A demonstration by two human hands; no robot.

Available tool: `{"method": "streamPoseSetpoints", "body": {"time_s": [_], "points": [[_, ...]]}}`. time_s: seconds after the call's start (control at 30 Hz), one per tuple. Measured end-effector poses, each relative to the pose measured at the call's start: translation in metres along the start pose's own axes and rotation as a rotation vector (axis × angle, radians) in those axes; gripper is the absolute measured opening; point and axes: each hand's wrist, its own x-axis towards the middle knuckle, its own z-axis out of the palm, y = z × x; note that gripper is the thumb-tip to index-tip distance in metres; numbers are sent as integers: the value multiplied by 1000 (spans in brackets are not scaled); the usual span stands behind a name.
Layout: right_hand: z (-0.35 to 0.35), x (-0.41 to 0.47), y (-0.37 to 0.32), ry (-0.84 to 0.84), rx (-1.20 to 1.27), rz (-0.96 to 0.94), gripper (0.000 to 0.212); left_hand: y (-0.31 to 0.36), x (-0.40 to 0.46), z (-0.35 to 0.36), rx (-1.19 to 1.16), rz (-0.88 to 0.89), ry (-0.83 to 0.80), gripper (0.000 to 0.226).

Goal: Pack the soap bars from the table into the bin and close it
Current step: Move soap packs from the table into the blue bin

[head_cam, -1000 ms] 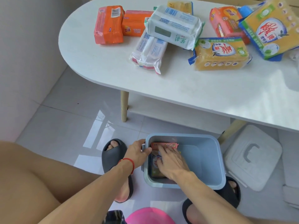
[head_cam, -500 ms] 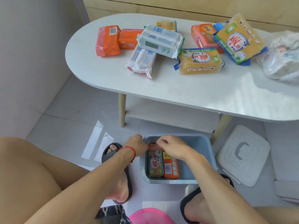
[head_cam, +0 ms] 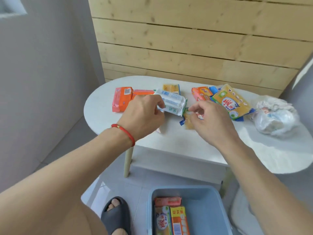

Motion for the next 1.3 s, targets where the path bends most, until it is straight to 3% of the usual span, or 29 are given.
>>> {"method": "streamPoseSetpoints", "body": {"time_s": [0.13, 0.2, 0.37, 0.47, 0.53, 0.57, 0.63, 0.67, 0.73, 0.77, 0.8, 0.87, 0.93, 1.0, 1.13, 1.23, 1.3], "points": [[3, 19, 25, -420, -374, -81, 65, -7, 21, 24, 87, -9, -35, 28], [5, 17, 34, -473, -516, -138, 81, -4, 31, 32, 58, 26, -4, 34], [-9, 6, 49, -493, -544, -24, 74, 17, 45, 46, 54, 168, -22, 40], [-27, -7, 57, -358, -387, 139, 50, 37, 37, 56, -45, 184, 16, 29], [-42, -8, 54, -212, -79, 274, 41, 52, 29, 60, -205, 82, 11, 27], [-46, -7, 49, -160, 74, 320, 43, 59, 26, 60, -346, -33, -72, 37], [-53, -4, 44, -139, 308, 373, 52, 77, 20, 60, -837, -297, -403, 58], [-54, -3, 41, -201, 406, 374, 51, 84, 17, 61, -1071, -393, -545, 57], [-55, -2, 43, -279, 517, 360, 43, 94, 15, 65, -1353, -500, -596, 43], [-54, 2, 48, -201, 538, 357, 38, 95, 14, 67, -1398, -561, -546, 38], [-53, 8, 59, -60, 447, 341, 34, 96, 12, 68, -1391, -623, -493, 35], [-49, 27, 86, 114, 6, 219, 33, 95, 3, 70, -1326, -683, -448, 35], [-39, 46, 104, 35, -368, 158, 54, 93, -10, 72, -1283, -655, -471, 31], [-28, 53, 113, -2, -506, 206, 57, 94, -27, 72, -1248, -620, -521, 25], [-28, 40, 110, 129, -394, 190, 51, 86, -61, 75, -1150, -601, -612, 22], [-57, 11, 103, 163, -73, 193, 49, 77, -90, 82, -1116, -648, -764, 22], [-79, -22, 97, 57, 255, 256, 39, 66, -106, 95, -1053, -709, -816, 19]]}}
